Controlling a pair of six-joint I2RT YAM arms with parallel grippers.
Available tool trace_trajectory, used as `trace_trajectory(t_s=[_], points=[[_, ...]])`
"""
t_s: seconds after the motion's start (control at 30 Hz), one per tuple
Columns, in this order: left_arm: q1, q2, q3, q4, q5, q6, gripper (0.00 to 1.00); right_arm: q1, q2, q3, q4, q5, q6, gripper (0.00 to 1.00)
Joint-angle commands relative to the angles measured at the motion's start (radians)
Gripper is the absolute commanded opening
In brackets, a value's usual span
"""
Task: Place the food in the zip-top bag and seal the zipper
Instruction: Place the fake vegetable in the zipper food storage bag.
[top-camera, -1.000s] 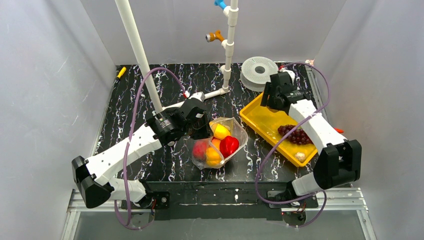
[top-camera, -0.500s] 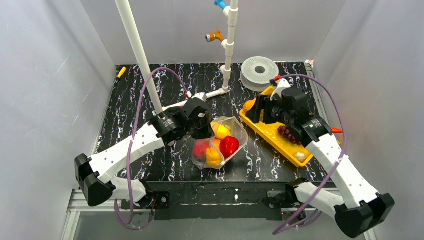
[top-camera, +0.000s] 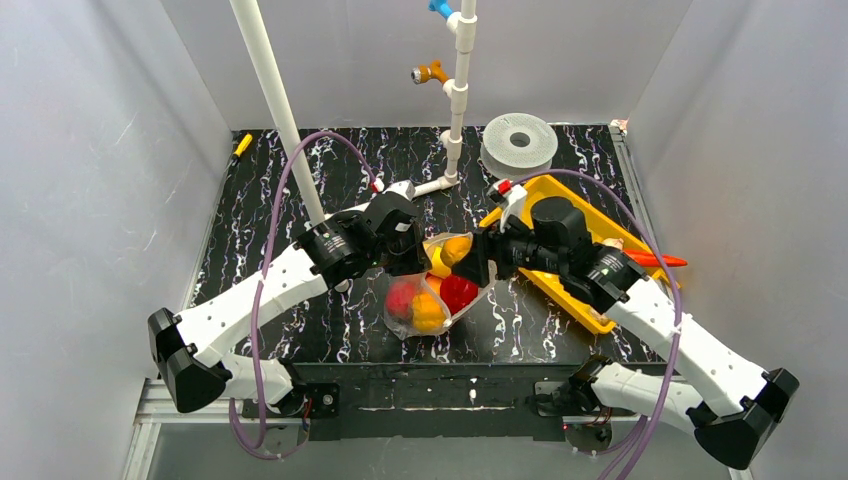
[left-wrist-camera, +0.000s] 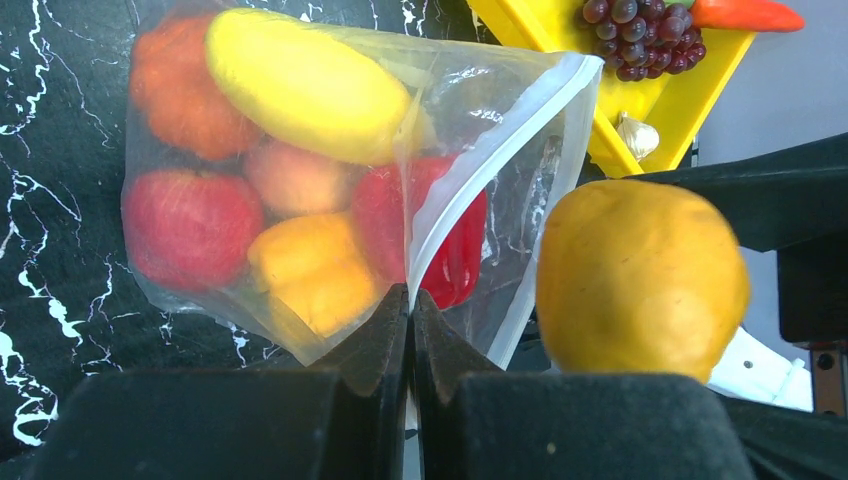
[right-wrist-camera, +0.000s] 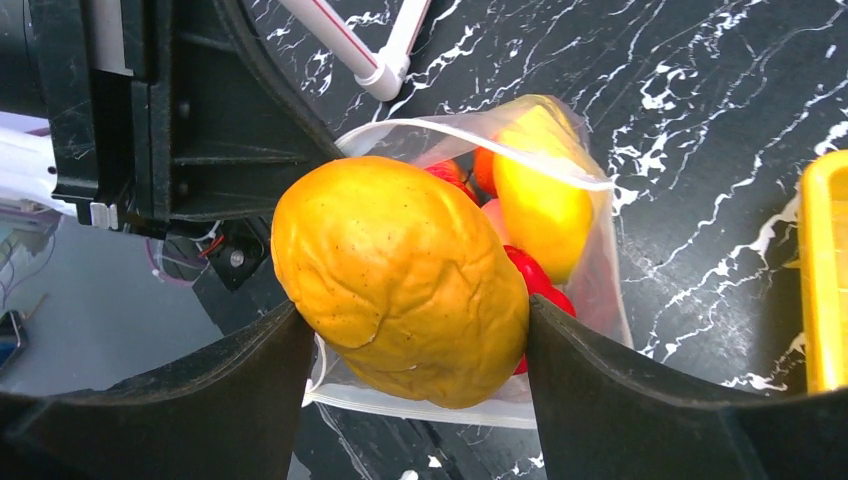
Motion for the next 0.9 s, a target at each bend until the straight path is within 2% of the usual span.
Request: trace_trajectory(t_s=[0.0,0.13,0.33,0.87], points=[[0.004,-0.028,0.039,0.002,0.006,-0.002,0.0,0.044,0.034,0.008,0.051,0.005,-0.019,0.52],[0.004,-0.041,0.034,0.001,0.003,-0.009,0.0,0.086,0.066,0.015,0.047,0.068,-0.003,0.67],[0.004,-0.048,0.024,0.002,0.007,-0.015,0.0,0.103,0.082,0.022,0.032,0.11,0.024,0.97],[0.004,-0.074,0.009,0.005,-0.011,-0.031,0.0,0.117,0.025,0.054,-0.009,0.124,0.073,0.98]])
